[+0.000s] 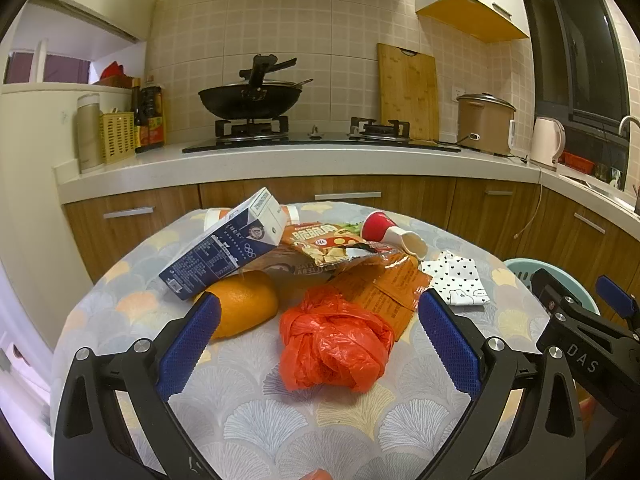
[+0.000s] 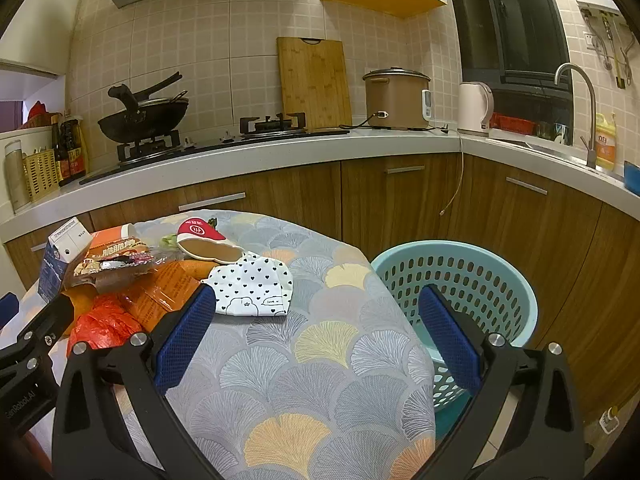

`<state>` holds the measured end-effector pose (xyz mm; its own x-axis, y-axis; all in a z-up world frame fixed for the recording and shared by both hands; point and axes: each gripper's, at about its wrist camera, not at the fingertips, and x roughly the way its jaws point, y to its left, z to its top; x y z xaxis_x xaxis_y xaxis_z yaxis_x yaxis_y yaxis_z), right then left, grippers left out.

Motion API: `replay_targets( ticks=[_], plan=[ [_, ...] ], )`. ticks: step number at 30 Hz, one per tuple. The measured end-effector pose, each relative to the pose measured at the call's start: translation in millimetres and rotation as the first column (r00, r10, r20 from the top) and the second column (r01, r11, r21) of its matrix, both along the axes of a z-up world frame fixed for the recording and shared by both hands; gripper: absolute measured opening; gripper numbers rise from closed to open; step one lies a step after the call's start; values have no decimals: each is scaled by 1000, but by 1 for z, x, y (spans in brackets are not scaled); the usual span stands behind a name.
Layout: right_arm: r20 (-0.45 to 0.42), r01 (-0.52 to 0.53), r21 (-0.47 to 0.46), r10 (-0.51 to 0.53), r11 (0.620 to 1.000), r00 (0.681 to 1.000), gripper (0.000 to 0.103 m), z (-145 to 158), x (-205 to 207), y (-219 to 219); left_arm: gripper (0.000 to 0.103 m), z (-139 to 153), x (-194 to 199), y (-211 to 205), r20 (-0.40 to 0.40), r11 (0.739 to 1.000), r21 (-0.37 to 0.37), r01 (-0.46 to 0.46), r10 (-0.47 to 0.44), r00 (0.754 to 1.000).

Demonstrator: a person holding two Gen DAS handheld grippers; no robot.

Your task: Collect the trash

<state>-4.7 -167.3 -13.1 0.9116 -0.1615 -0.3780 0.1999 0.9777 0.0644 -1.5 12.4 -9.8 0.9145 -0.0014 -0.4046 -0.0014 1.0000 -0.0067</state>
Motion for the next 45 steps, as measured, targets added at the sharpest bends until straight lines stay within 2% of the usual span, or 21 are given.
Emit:
replay_targets(
  ticks=[12,23,31,34,37,38,40,42,45],
  plan=[
    [-2,0,-1,0,1000,1000,97,0,0,0,96,0,0,1,-3,1000,-4,-1,1,1000],
    [-4,0,-4,0,1000,1000,96,-1,0,0,96,0,3,8,-26,999,-48,15,-16,1000],
    [-9,-5,-12,5,1000,1000,96,-1,2,1,96,3,-2,2,-9,1000,-9,9,-9,1000],
    [-30,-29,0,29,1000,999,87,-1,5,-1,96,6,-11,6,1,1000,7,-14,14,1000],
    [-65,-61,33,63,998,996,75,-2,11,-3,96,8,-20,15,-24,1000,13,-16,17,1000],
    [-74,-74,39,76,997,994,67,-3,11,-3,96,8,-21,19,-43,1000,6,-12,13,999],
    [-92,-107,37,111,994,990,56,-4,13,-2,95,8,-21,28,-91,1000,-20,-16,14,996],
    [-110,-147,39,150,988,983,36,-3,17,-1,95,7,-18,37,-131,998,-69,2,-11,991],
    [-137,-214,101,226,972,964,31,0,25,-8,94,7,-10,40,-186,992,-121,47,-69,980]
  ],
)
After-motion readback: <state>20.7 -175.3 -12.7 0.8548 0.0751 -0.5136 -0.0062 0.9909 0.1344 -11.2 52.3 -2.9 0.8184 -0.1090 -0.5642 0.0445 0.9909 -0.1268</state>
